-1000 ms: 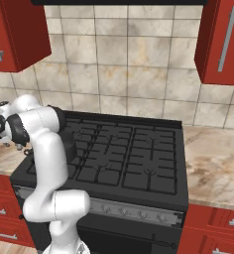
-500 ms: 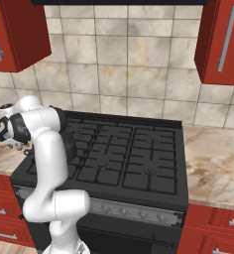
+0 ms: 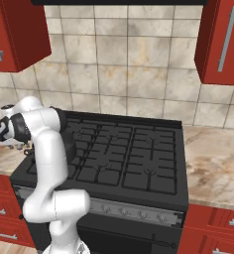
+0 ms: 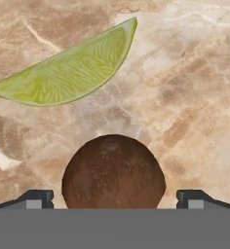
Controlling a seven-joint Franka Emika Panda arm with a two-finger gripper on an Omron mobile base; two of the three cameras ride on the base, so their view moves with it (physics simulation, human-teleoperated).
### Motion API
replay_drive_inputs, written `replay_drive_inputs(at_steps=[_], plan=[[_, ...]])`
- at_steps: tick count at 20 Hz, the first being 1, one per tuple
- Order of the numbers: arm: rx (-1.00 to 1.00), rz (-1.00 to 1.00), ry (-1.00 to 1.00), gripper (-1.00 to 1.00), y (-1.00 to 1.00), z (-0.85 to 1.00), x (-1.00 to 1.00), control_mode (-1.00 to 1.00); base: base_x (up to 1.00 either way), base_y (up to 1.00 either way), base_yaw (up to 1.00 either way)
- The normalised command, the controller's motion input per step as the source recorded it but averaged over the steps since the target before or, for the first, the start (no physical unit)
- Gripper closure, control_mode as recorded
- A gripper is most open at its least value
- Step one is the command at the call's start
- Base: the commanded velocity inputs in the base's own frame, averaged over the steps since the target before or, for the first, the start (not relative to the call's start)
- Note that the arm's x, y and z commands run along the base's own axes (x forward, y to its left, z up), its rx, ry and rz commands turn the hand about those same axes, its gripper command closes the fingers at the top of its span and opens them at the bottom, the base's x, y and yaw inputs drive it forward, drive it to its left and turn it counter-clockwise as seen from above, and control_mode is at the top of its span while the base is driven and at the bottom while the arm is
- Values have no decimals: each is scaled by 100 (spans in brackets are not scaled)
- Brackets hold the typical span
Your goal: Put the lemon wedge and mushroom in the pot. Retrieve the spatula and lightly stir the vegetables in the pot.
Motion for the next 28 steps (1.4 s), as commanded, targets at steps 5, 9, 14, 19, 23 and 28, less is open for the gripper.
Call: replay_drive_inputs(at_steps=[5,9,14,19,23,28], plan=[[0,0,0,100,0,0,0,-100,0,0,0],[0,0,0,100,0,0,0,-100,0,0,0],[0,1,-1,100,0,9,-14,-100,0,0,0],[2,2,-16,100,-6,62,-76,-100,0,0,0],[2,0,-11,100,-20,66,-82,-100,0,0,0],[0,0,-4,100,-43,61,-58,-100,0,0,0]])
